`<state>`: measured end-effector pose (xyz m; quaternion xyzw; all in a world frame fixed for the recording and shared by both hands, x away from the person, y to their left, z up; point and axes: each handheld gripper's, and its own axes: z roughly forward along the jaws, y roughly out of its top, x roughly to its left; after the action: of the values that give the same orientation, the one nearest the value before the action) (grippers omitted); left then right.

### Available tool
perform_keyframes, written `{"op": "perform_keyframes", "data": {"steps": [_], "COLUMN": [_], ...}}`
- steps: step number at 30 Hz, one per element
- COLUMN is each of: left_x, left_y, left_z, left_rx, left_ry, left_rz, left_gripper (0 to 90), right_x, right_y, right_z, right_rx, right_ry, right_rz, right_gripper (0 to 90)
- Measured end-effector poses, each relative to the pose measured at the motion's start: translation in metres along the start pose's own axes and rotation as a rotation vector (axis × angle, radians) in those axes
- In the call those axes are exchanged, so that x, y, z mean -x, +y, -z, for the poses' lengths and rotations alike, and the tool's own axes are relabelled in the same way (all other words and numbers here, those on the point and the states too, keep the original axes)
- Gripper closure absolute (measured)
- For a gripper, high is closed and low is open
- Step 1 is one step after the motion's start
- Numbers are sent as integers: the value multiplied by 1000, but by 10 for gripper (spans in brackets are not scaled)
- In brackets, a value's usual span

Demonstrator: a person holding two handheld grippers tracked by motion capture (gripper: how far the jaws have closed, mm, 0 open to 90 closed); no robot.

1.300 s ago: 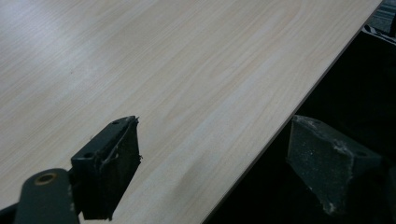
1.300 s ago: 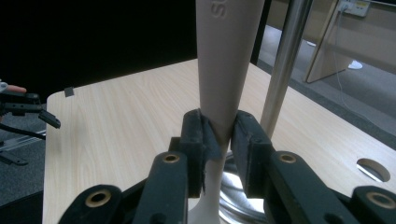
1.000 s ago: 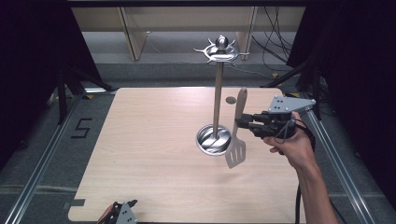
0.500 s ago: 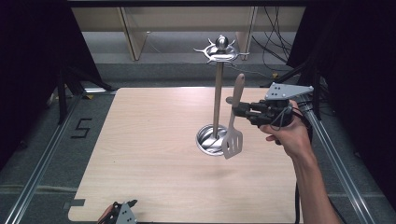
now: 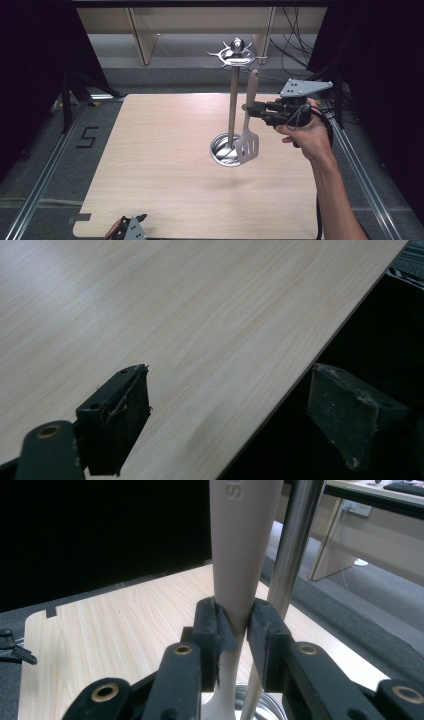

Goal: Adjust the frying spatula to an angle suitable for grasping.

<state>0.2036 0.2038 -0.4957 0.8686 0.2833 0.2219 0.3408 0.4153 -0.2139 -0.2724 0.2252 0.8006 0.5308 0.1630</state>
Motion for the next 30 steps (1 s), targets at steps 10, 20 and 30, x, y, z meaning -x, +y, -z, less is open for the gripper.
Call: {"op": "perform_keyframes", "data": {"steps": [10,20,30], "left_x": [0,-1,-1], "left_y": [0,1,1], "left_z": [0,1,1], "left_rx": [-3,-11,-11], "left_ry": [-9,-15,-15], "left_rz": [-16,-26,-26], "left_gripper": [162,162,162], "right_x": [6,8,10], "right_y": [5,5,4], "right_z": [-5,-13,-20], "right_rx": [-10,-28,-25], "right_ry": [-20,-20,-24], "right_rz": [-5,-26,-31], "right_gripper": [756,756,755]}}
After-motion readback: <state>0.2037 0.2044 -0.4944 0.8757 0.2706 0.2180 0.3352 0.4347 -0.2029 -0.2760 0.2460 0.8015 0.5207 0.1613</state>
